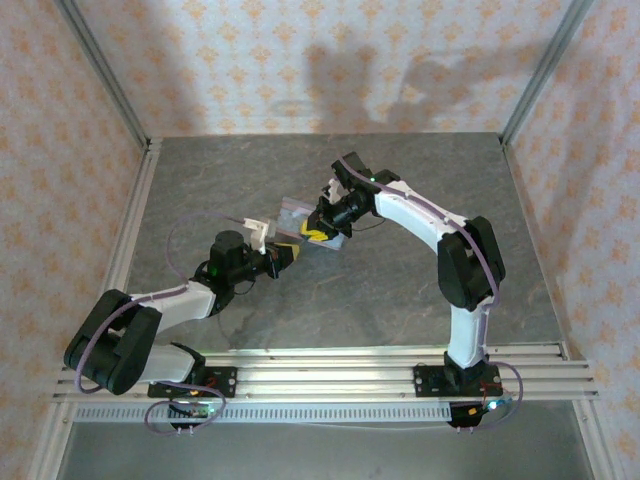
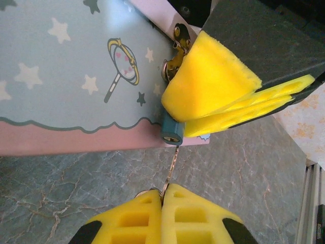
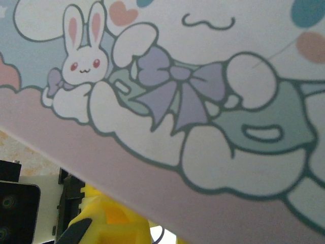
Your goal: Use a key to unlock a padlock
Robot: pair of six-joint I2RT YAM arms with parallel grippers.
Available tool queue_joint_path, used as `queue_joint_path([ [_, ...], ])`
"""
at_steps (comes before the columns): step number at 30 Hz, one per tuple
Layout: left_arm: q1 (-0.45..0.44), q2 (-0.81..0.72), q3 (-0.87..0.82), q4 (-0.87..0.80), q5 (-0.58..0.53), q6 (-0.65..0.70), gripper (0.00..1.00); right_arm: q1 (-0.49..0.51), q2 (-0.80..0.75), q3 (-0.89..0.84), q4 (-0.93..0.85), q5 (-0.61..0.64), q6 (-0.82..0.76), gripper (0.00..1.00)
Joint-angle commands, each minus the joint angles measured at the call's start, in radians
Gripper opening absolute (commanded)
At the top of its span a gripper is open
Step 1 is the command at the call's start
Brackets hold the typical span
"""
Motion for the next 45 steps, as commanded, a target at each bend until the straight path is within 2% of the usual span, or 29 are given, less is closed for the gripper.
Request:
queue_joint_path([
  [1,0.015,-0.002,0.018,0.043,-0.037,-0.015,0.0,-0.002,-0.065,-0.001,0.043,-0.029,0.005,0.0],
  [45,0.019,0.007,0.035,0.078,0.012,-0.053,0.0,0.003,-0.061,-0.027,0.084,-0.035,0.027,0.0],
])
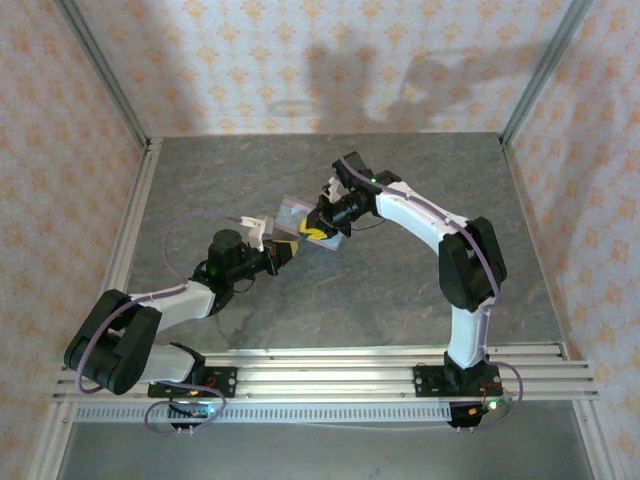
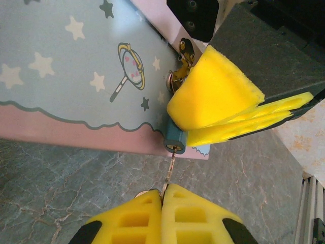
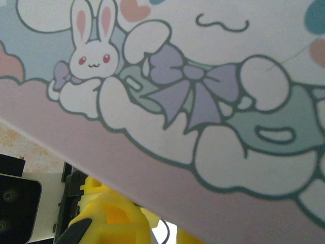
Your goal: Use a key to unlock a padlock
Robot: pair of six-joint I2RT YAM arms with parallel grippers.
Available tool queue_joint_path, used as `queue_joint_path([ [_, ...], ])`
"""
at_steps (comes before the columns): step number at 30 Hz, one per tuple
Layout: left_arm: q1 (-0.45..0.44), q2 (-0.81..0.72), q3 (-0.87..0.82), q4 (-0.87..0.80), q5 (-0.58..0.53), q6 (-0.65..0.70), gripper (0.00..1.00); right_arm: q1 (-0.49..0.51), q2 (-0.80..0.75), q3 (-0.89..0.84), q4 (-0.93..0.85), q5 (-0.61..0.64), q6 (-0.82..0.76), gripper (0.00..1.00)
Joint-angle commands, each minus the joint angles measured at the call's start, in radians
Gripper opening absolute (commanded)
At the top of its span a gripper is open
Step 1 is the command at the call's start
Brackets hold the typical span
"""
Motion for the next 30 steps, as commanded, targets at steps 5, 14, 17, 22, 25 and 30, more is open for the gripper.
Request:
queue_joint_path([
  [5,0.008,0.032,0.054,0.041,0.017,-0.02,0.0,0.006,-0.054,-0.012,0.038,-0.031,0.001,0.0],
  [14,0.015,0.069,0.057,0.084,0.015,-0.057,0.0,0.007,-0.058,-0.012,0.013,-0.024,-0.025,0.0],
  [17,0.019,0.063,0.057,0.09,0.02,-0.061,0.0,0.007,-0.053,-0.012,-0.002,-0.017,-0.04,0.0],
  [22,0.025,0.039,0.057,0.088,0.022,-0.063,0.0,0.007,-0.041,-0.006,-0.025,-0.024,-0.067,0.0],
  [25,0.025,0.036,0.062,0.075,0.019,-0.057,0.0,0.007,-0.035,-0.007,-0.015,-0.055,-0.062,0.0],
  [30,0.024,0.061,0.059,0.114,0.015,-0.07,0.0,0.008,-0.03,-0.006,0.006,-0.096,-0.042,0.0],
])
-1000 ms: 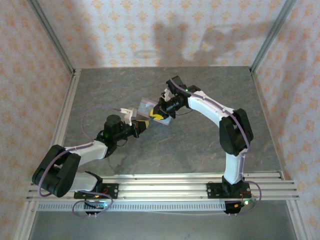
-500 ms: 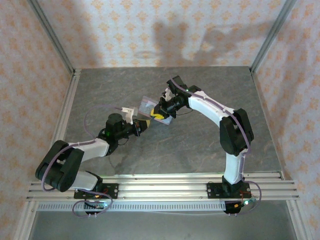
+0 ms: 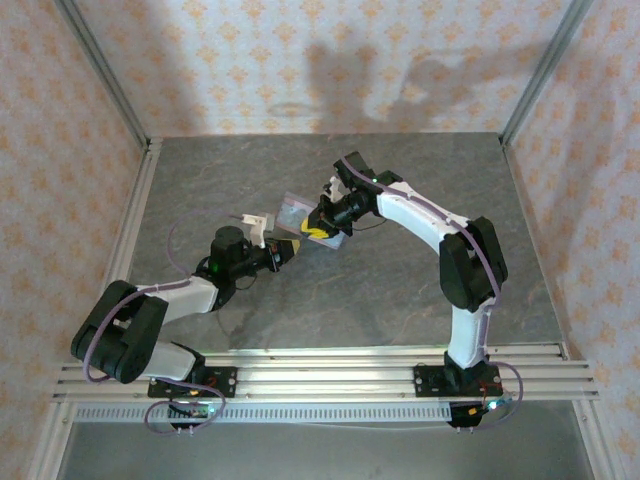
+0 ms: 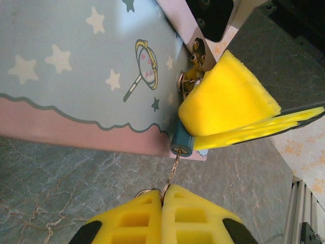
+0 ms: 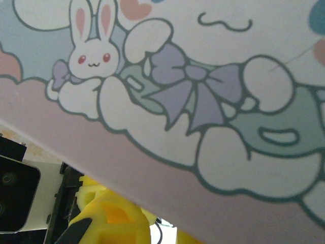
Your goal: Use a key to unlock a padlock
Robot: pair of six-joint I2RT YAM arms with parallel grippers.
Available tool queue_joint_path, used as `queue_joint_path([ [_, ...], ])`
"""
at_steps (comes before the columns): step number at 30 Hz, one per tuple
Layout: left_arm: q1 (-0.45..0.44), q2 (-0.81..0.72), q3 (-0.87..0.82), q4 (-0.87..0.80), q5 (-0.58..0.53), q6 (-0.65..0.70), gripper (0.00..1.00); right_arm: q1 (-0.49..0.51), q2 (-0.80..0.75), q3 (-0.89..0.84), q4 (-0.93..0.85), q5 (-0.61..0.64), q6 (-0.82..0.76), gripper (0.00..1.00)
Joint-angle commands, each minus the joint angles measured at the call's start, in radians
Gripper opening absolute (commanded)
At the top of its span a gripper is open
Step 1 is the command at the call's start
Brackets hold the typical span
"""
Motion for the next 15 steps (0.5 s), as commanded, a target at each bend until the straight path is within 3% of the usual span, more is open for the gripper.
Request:
queue_joint_path([
  [1,0.01,0.004,0.03,0.101,-0.014,-0.02,0.0,0.014,-0.026,0.003,0.004,-0.108,-0.004,0.0],
  [15,-0.008,0.021,0.031,0.218,-0.022,-0.114,0.0,0.018,-0.027,-0.031,0.058,-0.108,0.056,0.0],
])
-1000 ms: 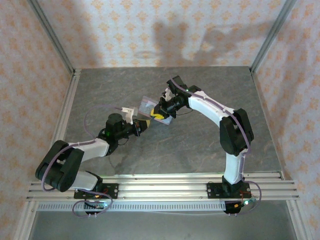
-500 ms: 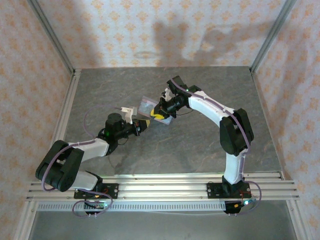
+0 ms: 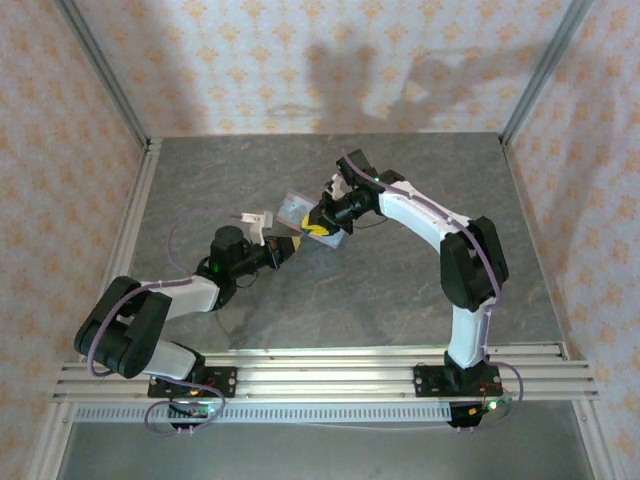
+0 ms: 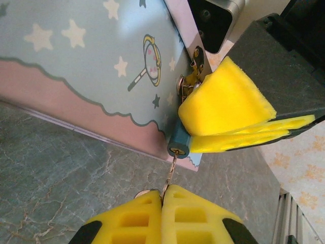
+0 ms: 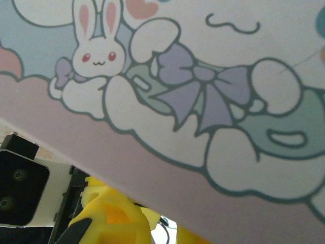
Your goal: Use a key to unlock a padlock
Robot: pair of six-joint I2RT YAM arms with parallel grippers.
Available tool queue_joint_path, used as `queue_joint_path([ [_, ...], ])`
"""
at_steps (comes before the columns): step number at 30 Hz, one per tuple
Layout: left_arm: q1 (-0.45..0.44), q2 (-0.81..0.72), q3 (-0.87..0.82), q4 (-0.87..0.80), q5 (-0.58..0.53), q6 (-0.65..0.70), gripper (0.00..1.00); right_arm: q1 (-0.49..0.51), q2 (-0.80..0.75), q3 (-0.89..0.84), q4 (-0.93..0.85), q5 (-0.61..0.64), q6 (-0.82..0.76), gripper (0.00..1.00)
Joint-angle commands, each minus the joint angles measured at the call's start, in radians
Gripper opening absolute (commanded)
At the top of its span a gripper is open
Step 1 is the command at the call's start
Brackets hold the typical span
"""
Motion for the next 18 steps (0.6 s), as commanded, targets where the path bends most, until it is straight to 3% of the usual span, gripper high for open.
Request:
queue_joint_path([
  [1,-0.014,-0.008,0.033,0.141,-0.026,-0.022,0.0,0.029,-0.028,-0.03,0.032,-0.095,0.03,0.0],
  [12,-0.063,-0.074,0.013,0.039,-0.166,0.112,0.0,0.029,-0.025,-0.012,-0.054,-0.08,-0.033,0.0],
  [18,-0.019,-0.114,0.019,0.015,-0.117,0.097,0.0,0.026,-0.014,-0.003,-0.114,-0.087,-0.091,0.0],
])
